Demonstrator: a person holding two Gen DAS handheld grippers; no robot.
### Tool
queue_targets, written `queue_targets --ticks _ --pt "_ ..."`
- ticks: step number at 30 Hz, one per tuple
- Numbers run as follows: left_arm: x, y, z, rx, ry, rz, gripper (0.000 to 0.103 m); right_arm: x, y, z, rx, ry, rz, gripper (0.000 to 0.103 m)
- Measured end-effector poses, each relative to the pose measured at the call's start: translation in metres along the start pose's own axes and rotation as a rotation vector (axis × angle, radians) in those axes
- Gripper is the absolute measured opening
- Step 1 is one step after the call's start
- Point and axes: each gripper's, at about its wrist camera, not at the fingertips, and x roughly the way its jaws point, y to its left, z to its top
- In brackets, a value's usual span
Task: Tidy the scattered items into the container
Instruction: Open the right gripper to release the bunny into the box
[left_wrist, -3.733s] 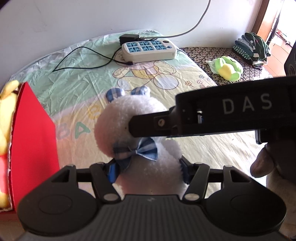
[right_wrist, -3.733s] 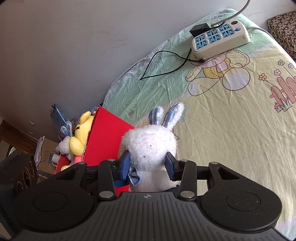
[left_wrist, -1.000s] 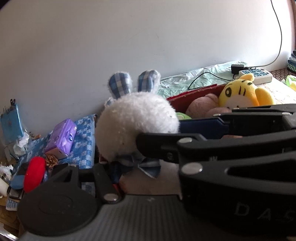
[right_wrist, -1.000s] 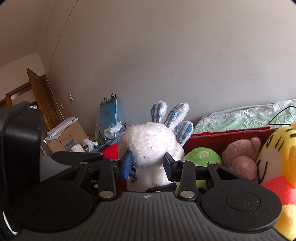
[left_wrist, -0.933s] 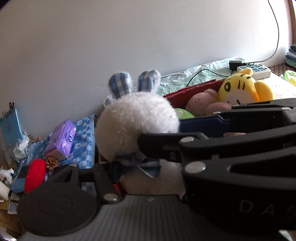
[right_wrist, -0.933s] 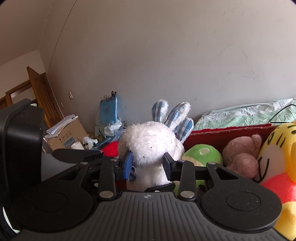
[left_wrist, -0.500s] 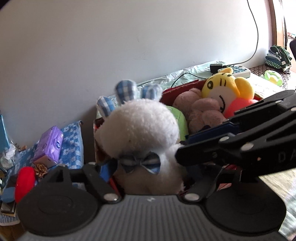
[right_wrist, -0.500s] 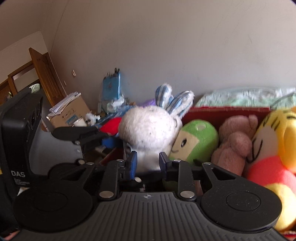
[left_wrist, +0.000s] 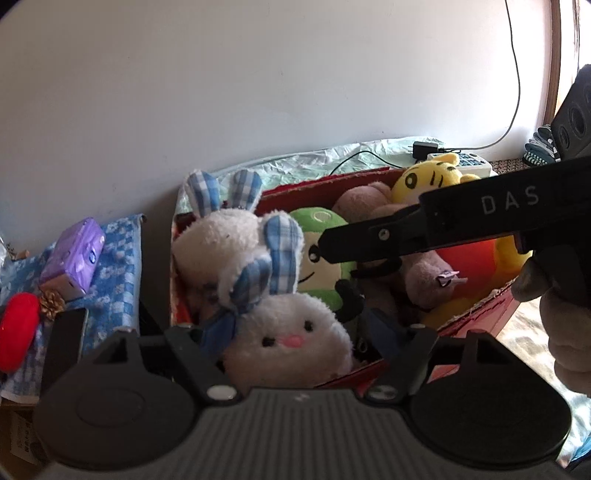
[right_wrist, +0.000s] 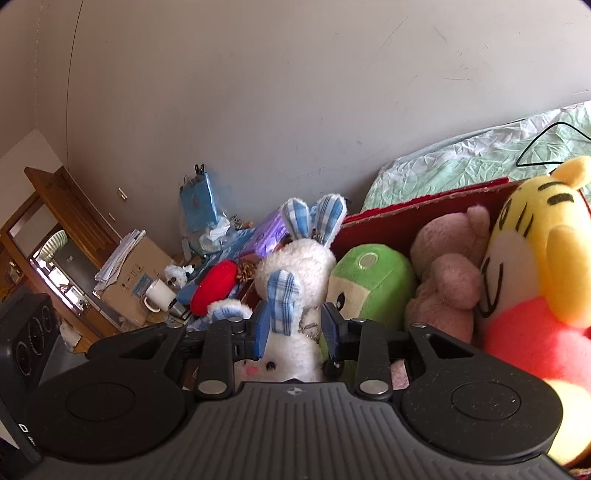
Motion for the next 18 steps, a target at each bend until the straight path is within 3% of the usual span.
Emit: queue_targets --ticks 10,14,18 --pt "-0.002 0.002 0.001 -0.039 0.028 0.025 0.083 -0.003 -0.007 0.001 0.004 0.037 -0.014 0.034" --pt "-0.022 0.003 0.003 -0.11 0.0 0.023 0.083 -0.012 -0.003 0.003 -0.032 0.058 -0.099 0.034" --pt "-0.04 -0.006 0.01 -0.177 -0.046 0.041 0.093 -0.032 0.004 0.004 -0.072 0.044 -0.191 0.033"
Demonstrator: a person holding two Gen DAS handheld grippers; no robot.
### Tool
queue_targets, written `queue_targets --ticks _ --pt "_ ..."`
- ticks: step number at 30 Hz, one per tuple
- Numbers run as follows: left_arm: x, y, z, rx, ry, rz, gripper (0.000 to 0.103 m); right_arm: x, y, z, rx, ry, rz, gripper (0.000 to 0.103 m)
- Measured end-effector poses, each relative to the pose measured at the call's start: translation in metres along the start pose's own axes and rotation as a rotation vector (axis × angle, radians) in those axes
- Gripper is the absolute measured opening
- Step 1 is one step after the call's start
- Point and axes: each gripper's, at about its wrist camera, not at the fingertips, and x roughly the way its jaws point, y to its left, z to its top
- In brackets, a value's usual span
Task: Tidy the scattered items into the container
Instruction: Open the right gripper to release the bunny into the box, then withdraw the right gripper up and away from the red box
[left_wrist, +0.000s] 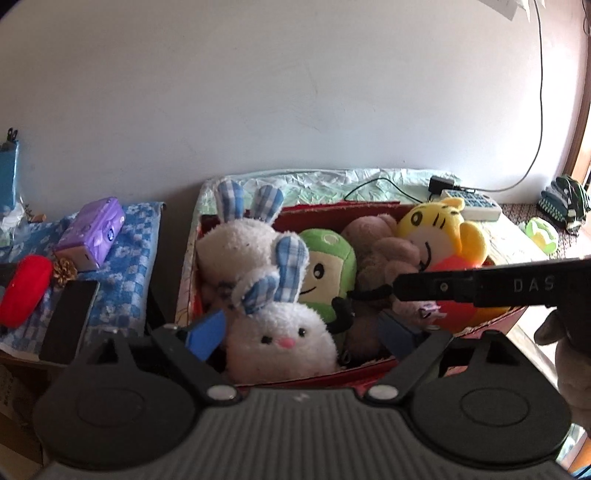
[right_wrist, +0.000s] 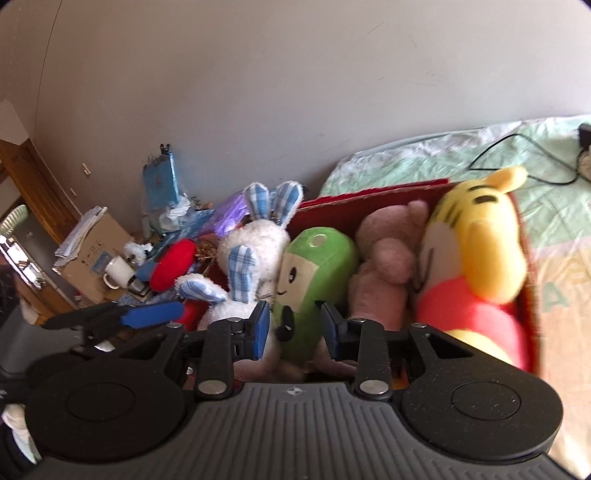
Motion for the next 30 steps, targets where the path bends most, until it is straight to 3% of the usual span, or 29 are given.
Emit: queue_targets --ticks 3,7,14,16,18,24,27,30 --pt "-0.001 -0.012 0.008 -0.025 0.002 0.024 0.093 -0.013 0.003 0.0 -0.027 -0.001 -0.067 0.034" --pt "0.003 -0.022 0.015 -0.078 0.024 0.114 0.099 -0.028 -0.004 -0.001 -0.004 0.011 -0.14 0.035" --pt "0.009 -0.043 0.02 -0.146 0.085 0.256 0.1 -0.052 -0.014 -0.006 0.003 0.022 -0.118 0.036" --pt "0.007 -0.056 0.022 -0.143 0.087 0.282 0.1 -0.061 -0.016 -0.007 -0.004 0.022 -0.126 0.042" --pt "0.006 -0.072 0.023 -0.138 0.079 0.296 0.102 -0.07 -0.019 -0.008 -0.016 0.024 -0.152 0.056" --pt "0.014 -0.116 0.025 -0.186 0.146 0.336 0.102 -0.102 -0.04 -0.01 -0.02 0.042 -0.198 0.062" --pt "0.015 -0.137 0.026 -0.183 0.173 0.368 0.102 -0.114 -0.051 -0.012 -0.03 0.059 -0.24 0.074" --pt "0.015 -0.154 0.026 -0.184 0.196 0.389 0.102 -0.126 -0.061 -0.017 -0.034 0.062 -0.278 0.078"
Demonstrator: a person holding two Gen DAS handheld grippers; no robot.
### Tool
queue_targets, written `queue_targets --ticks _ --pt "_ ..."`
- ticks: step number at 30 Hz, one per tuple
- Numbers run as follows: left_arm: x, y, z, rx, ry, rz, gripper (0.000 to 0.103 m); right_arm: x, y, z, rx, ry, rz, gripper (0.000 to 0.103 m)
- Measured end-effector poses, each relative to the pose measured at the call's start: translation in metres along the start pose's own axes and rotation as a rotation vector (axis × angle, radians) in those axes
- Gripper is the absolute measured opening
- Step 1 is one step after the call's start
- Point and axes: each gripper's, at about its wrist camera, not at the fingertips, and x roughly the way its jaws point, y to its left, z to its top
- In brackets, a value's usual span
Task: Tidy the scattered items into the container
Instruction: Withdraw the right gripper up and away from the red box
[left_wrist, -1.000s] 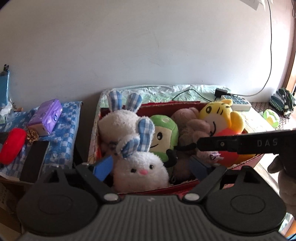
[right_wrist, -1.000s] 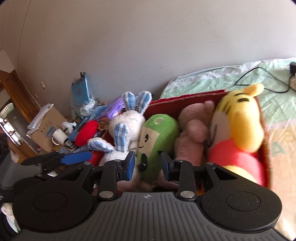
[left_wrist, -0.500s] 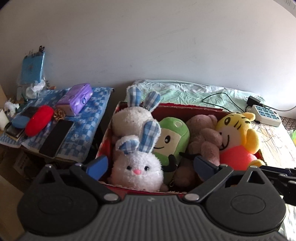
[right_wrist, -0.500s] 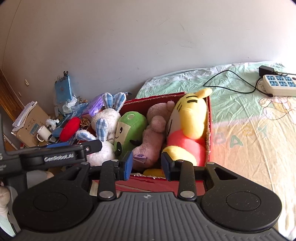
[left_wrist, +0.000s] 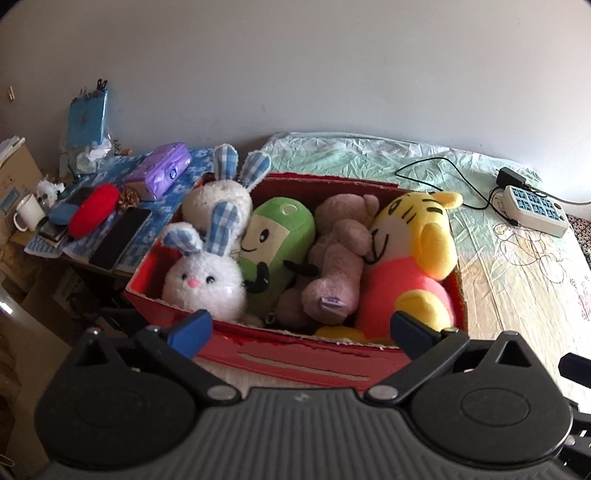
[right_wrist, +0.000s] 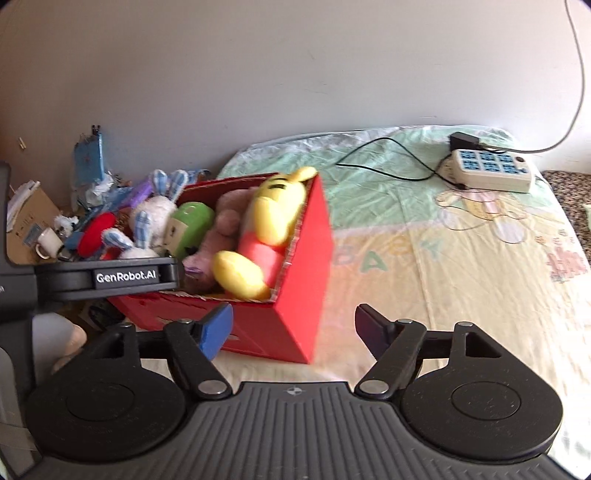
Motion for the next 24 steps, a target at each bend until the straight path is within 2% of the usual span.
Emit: queue_targets --ticks 5,12,18,21,24 --pt "-0.005 -0.018 -0.009 -0.023 0.049 0.02 0.102 -0.012 -0.019 -0.007 0.008 0.007 -0.038 0.086" --pt "-0.008 -0.027 -0.016 0.016 0.104 0.059 0.102 -0.017 -0.035 -0.007 0.045 0.028 -0.078 0.086" --pt "-0.006 -0.041 -0.024 0.071 0.136 0.007 0.102 -0.01 -0.055 -0.009 0.128 0.061 -0.143 0.08" --pt "0.0 -0.049 -0.033 0.117 0.17 -0.023 0.102 -0.006 -0.058 -0.011 0.154 0.07 -0.174 0.08" --pt "0.004 -0.056 -0.039 0.17 0.17 -0.062 0.102 0.0 -0.059 -0.014 0.193 0.096 -0.196 0.078"
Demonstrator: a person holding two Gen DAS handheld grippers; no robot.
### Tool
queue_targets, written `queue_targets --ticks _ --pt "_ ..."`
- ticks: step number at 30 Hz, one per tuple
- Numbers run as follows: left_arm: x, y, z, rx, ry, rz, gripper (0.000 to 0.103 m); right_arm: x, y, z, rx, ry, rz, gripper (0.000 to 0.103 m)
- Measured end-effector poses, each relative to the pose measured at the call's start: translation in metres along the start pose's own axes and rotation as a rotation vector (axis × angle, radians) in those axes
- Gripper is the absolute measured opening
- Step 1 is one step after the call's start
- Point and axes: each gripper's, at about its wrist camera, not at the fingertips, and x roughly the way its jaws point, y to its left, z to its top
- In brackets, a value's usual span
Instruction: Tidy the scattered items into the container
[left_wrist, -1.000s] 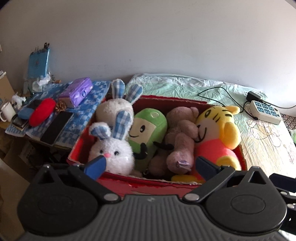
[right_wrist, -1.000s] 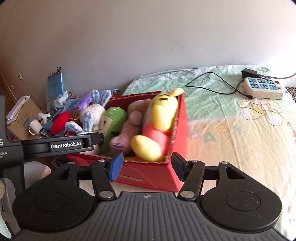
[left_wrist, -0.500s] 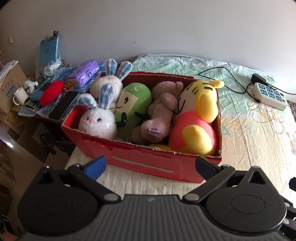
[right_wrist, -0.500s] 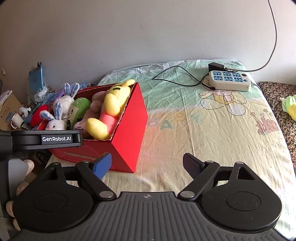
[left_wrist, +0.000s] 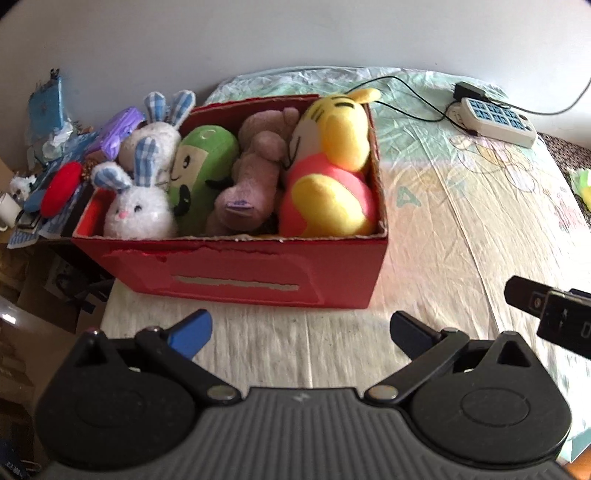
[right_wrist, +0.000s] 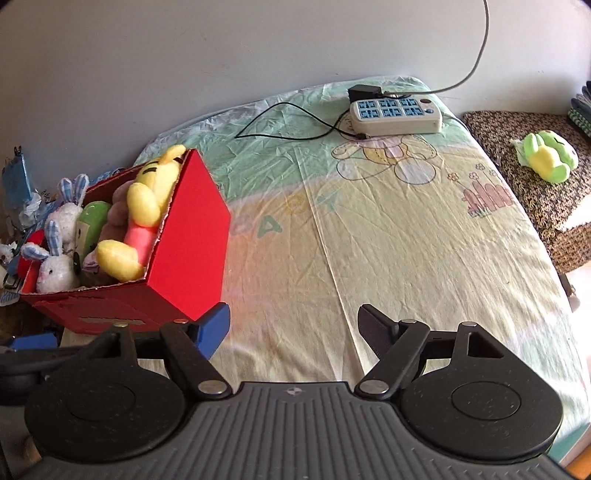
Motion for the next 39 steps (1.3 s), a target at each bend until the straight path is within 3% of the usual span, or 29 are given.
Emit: queue_targets --ticks 5,12,18,23,39 --pt "0.003 0.005 0.009 0.07 -0.042 -0.019 0.102 -0.002 0.009 -0.002 0.031 -0.018 -0.066 0.078" --pt "0.008 0.053 0.019 0.074 -0.066 -0.052 0.102 -0.007 0.047 -0.001 0.055 -0.065 -0.132 0.078" --pt "0.011 0.098 0.025 0.057 -0.095 -0.063 0.102 -0.005 0.095 0.001 0.034 -0.095 -0.1 0.078" --pt "0.018 0.128 0.026 0.026 -0.048 -0.076 0.102 -0.003 0.13 0.006 0.016 -0.094 -0.061 0.078" --pt "0.021 0.164 0.033 -0.04 -0.046 0.011 0.102 0.004 0.18 0.018 -0.101 -0.069 -0.015 0.084"
